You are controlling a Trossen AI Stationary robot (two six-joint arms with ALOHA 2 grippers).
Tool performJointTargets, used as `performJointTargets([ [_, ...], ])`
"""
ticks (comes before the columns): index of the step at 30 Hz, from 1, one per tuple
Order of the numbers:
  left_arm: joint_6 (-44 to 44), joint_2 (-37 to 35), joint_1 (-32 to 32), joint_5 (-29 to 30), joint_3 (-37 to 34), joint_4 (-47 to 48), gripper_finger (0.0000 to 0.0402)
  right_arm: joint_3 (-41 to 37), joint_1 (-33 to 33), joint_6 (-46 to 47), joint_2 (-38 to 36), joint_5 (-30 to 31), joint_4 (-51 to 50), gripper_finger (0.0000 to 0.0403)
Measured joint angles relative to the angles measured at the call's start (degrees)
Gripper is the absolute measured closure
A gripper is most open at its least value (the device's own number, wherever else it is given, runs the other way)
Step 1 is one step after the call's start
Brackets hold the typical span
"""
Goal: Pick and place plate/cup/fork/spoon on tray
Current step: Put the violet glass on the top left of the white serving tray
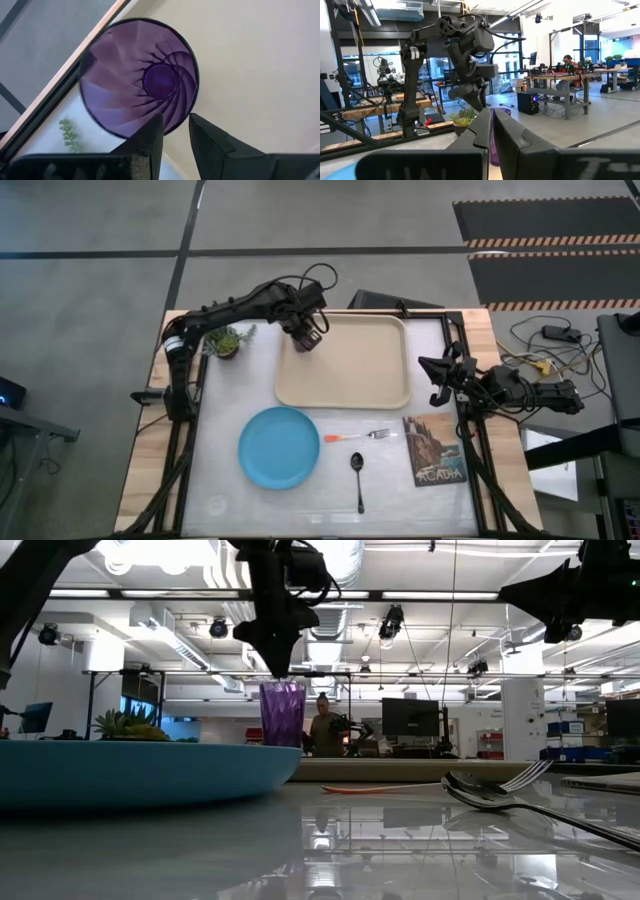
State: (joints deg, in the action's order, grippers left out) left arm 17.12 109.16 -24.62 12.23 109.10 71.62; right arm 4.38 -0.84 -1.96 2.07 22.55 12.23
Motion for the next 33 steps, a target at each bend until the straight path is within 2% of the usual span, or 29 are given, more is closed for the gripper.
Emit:
performJointTargets([
  [9, 0.07, -5.88, 1.49, -0.26, 0.0, 0.9, 0.0326, 0.0, 0.0, 0.0, 0.0, 0.0, 0.02, 0.0394],
  [16, -1.03, -7.34, 10.07, 0.2, -1.67, -3.51, 0.0357, 0.02, 0.0, -0.1, 0.0, 0.0, 0.0, 0.0394],
  [20, -2.19, -7.23, 14.65, 0.31, -6.88, -10.77, 0.0395, 0.02, 0.0, -0.01, 0.0, 0.0, 0.0, 0.0394],
  [23, -2.97, -7.16, 15.99, 1.74, -12.01, -15.85, 0.0398, 0.02, 0.0, 0.0, 0.0, 0.0, 0.0, 0.0394],
  [26, -2.94, -7.16, 15.74, 4.82, -17.01, -19.61, 0.0401, 0.02, 0.02, 0.0, 0.0, 0.0, 0.0, 0.0394],
  [30, -2.97, -7.14, 13.92, 11.76, -23.67, -24.96, 0.0401, 0.02, 0.0, 0.0, 0.0, 0.0, -0.01, 0.0394],
  [33, -2.93, -7.08, 12.16, 13.69, -27.74, -29.71, 0.0401, 0.02, 0.01, 0.0, 0.0, 0.0, 0.0, 0.0394],
])
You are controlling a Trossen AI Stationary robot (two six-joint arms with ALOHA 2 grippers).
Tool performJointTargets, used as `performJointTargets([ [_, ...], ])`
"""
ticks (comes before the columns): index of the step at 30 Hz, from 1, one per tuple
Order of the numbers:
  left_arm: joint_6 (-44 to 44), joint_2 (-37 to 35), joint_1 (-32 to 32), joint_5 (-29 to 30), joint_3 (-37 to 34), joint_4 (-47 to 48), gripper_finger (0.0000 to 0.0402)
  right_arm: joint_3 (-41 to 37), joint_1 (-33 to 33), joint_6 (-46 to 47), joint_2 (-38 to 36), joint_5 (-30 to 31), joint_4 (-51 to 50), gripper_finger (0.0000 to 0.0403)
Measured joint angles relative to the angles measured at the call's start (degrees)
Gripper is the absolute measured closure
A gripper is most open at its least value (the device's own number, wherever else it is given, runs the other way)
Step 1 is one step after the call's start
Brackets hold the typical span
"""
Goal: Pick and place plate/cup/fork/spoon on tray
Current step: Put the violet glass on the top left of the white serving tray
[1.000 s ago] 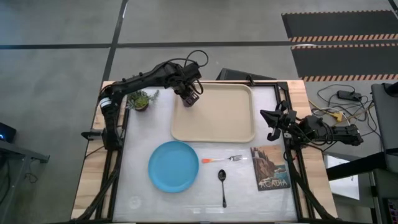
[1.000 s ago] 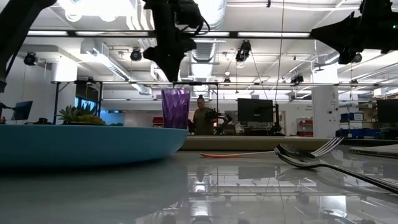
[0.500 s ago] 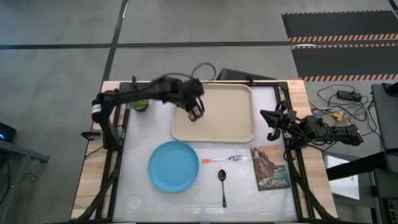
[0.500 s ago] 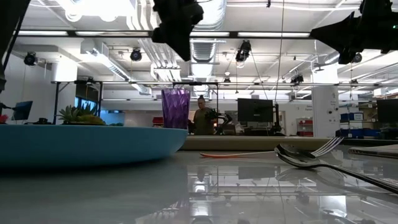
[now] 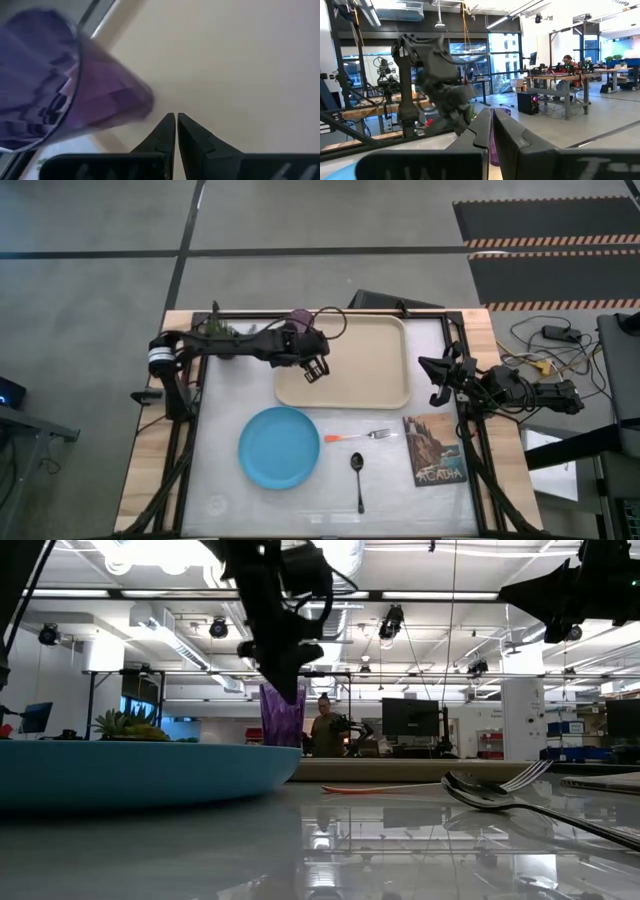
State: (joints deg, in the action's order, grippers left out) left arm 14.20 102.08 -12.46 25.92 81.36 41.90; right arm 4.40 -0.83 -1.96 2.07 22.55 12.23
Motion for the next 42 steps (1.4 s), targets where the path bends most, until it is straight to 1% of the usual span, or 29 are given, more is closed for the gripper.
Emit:
performJointTargets([
  [7, -2.4, 0.0, -2.81, 0.79, -6.66, -12.39, 0.0401, 0.0, 0.0, -0.06, 0.0, 0.0, 0.0, 0.0394],
  [12, -2.65, 0.0, -4.35, 3.23, -8.71, -14.82, 0.0402, 0.0, 0.0, -0.11, 0.0, 0.0, 0.0, 0.0394],
  [19, -2.68, 0.0, -6.63, 3.5, -11.67, -15.35, 0.0401, 0.0, 0.01, -0.15, -0.02, 0.0, -0.02, 0.0394],
  [29, -3.04, 0.0, -9.12, 4.69, -15.35, -20.26, 0.0401, 0.0, -0.01, -0.17, 0.0, 0.0, -0.02, 0.0394],
  [37, -2.8, 0.0, -9.94, 4.67, -15.37, -20.31, 0.0401, 0.0, -0.01, -0.17, 0.0, 0.0, -0.04, 0.0394],
  [42, -1.44, -0.83, -8.85, 4.56, -15.37, -17.0, 0.0401, 0.0, -0.01, -0.17, 0.0, 0.0, -0.03, 0.0394],
])
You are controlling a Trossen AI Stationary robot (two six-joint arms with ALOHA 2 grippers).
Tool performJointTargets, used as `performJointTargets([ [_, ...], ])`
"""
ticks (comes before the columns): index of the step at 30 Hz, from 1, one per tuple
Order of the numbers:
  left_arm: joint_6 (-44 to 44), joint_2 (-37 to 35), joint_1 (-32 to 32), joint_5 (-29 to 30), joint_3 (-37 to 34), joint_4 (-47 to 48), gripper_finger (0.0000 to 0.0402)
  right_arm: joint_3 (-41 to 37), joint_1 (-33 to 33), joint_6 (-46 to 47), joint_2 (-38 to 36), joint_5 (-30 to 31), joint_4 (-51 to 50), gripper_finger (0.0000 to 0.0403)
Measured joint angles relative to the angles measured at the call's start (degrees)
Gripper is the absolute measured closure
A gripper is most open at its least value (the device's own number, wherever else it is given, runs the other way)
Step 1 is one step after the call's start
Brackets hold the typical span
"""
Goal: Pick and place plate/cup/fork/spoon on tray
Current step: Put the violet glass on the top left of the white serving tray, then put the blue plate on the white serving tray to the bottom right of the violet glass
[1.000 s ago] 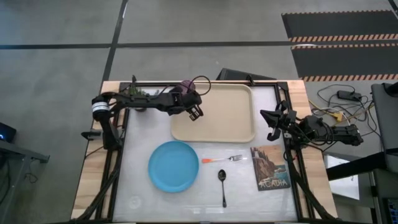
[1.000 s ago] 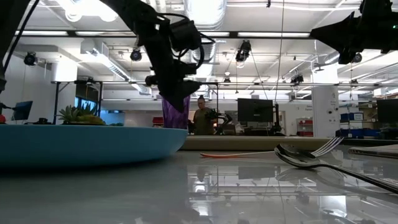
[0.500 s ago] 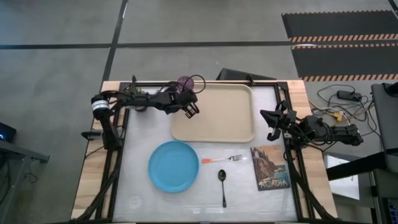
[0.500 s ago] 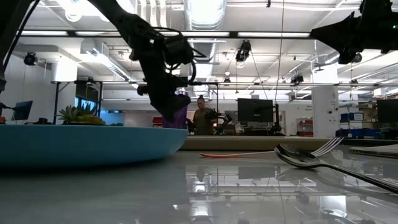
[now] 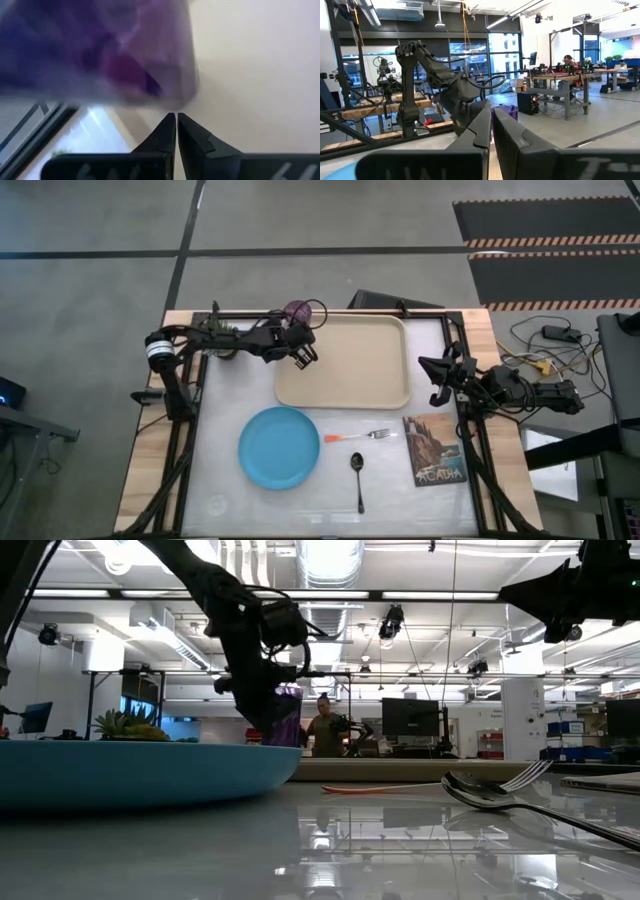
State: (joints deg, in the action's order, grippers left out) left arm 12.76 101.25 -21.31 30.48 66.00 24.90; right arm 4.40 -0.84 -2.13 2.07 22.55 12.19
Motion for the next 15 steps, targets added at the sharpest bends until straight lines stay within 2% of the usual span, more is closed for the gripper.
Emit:
performJointTargets([
  [7, 5.67, -7.73, 5.82, -0.25, -0.02, 9.07, 0.0401, 0.0, 0.01, 0.75, 0.0, 0.01, -0.02, 0.0394],
  [15, 17.07, -18.35, 18.42, -11.92, -1.69, 12.94, 0.0401, 0.0, 0.0, 4.39, 0.04, -0.06, -0.84, 0.0394],
])
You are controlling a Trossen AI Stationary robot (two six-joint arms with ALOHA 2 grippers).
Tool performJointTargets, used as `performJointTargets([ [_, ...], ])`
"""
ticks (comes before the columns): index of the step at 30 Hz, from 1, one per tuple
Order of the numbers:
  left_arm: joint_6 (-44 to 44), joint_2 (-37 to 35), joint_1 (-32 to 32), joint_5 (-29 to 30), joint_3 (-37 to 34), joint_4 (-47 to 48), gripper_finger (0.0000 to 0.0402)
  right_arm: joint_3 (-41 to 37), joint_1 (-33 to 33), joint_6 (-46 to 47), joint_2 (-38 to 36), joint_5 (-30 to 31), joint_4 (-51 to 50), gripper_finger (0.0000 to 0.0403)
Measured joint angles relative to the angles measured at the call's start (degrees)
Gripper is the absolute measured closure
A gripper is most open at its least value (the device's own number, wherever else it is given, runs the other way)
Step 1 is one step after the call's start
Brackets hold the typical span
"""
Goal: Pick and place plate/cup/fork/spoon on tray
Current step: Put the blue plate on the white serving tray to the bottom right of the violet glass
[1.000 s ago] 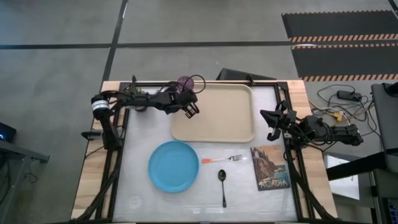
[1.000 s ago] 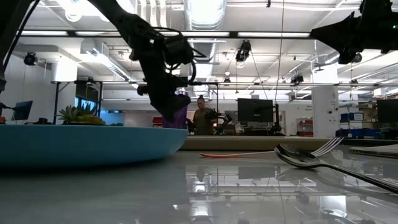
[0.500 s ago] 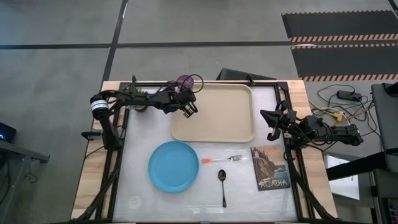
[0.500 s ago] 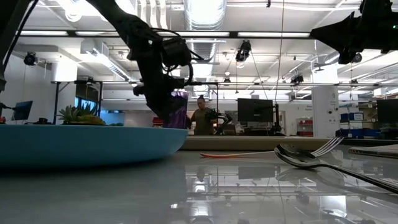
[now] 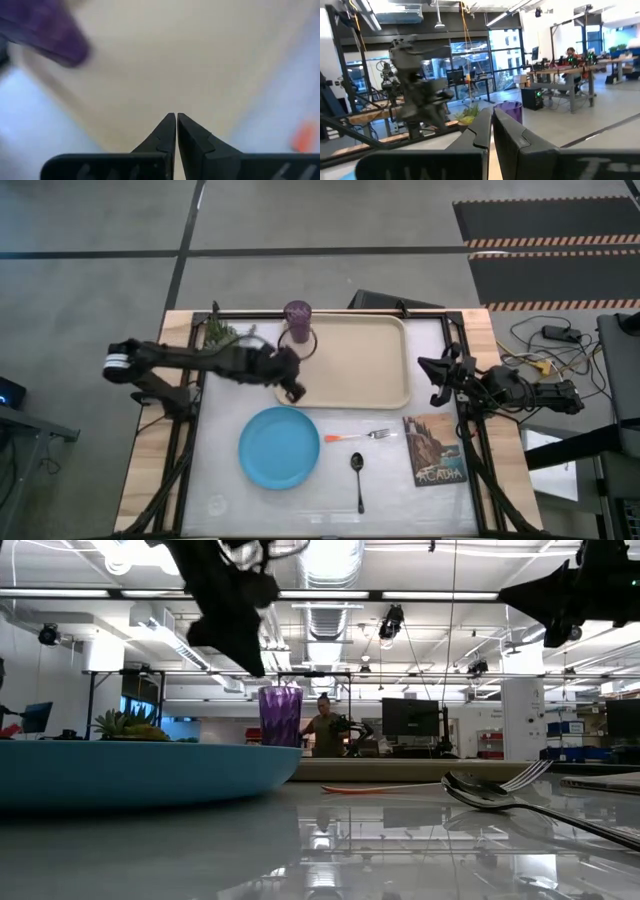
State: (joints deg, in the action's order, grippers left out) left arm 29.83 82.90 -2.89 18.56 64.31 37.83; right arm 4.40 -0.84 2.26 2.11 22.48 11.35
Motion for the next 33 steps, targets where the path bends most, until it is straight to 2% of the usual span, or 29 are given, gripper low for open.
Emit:
performJointTargets([
  [5, 2.97, -4.18, 9.94, -0.54, -5.73, -1.28, 0.0401, 0.0, 0.0, 7.11, 0.31, -1.32, -1.42, 0.0394],
  [9, 2.95, -6.59, 16.19, -0.52, -10.48, -6.5, 0.0401, 0.0, 0.0, 12.43, 0.42, -10.65, 1.02, 0.0394],
  [11, 2.85, -7.49, 17.84, -0.46, -12.51, -8.42, 0.0401, 0.01, -0.04, 15.32, 0.74, -13.37, 3.56, 0.0394],
  [18, -0.05, -11.08, 18.39, 4.19, -15.63, -9.71, 0.0401, 0.04, -0.02, 17.53, 5.54, -13.98, 12.09, 0.0394],
  [24, -7.89, -14.86, 18.38, 12.32, -15.62, -9.94, 0.0402, 0.02, -0.02, 17.69, 15.21, -13.95, 21.8, 0.0394],
  [29, -9.79, -17.91, 18.38, 19.53, -15.84, -9.97, 0.0402, 0.04, -0.02, 18.0, 23.71, -13.95, 31.19, 0.0394],
  [33, -11.7, -19.29, 18.38, 22.89, -16.11, -9.96, 0.0402, 0.22, -0.02, 19.6, 29.48, -13.93, 36.79, 0.0394],
])
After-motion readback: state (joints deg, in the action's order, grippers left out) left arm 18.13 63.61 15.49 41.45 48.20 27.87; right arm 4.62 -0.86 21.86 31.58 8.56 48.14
